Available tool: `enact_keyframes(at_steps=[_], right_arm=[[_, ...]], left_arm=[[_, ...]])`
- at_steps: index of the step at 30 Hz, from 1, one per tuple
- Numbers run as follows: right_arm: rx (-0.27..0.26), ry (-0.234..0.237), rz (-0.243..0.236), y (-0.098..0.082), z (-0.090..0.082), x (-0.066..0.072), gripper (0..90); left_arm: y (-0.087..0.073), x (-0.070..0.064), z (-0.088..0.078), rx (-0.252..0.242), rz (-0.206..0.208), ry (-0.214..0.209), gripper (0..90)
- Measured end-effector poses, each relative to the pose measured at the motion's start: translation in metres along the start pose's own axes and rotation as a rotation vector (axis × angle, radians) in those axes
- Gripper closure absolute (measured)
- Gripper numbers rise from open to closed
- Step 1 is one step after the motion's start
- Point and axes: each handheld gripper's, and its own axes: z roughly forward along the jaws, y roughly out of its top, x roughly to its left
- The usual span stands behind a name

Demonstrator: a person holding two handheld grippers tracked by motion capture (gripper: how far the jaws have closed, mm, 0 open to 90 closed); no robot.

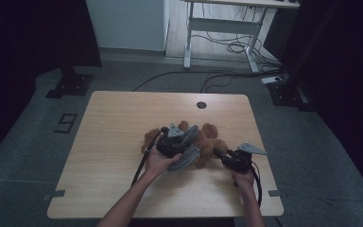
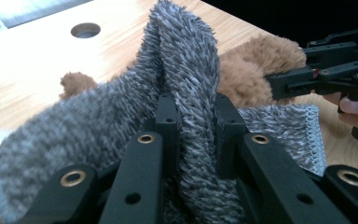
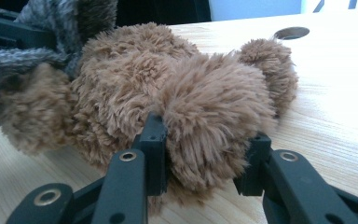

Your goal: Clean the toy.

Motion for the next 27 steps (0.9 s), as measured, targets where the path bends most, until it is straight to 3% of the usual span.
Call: enact_keyframes(at_steps=[5,8,16,27], right_arm=[[0.002,0.006,0.004,0.000,0.000,-0.001,63.0],[0.001,0.010,0.005,0.000,0.000,-0.002,62.9],[-0.004,0.032,0.016,-0.003,0.001,-0.005,62.8],[-0.001,0.044,0.030,-0.004,0.004,-0.007,62.7]], left_arm=[[-0.015,0.021,-0.018,0.010,-0.023,0.049,75.4],[-0.025,0.033,-0.028,-0.001,-0.054,0.041,75.3],[-0.046,0.046,-0.054,-0.041,-0.086,0.057,75.3],[-0.065,0.071,-0.072,-0.026,-0.151,0.091,74.9]])
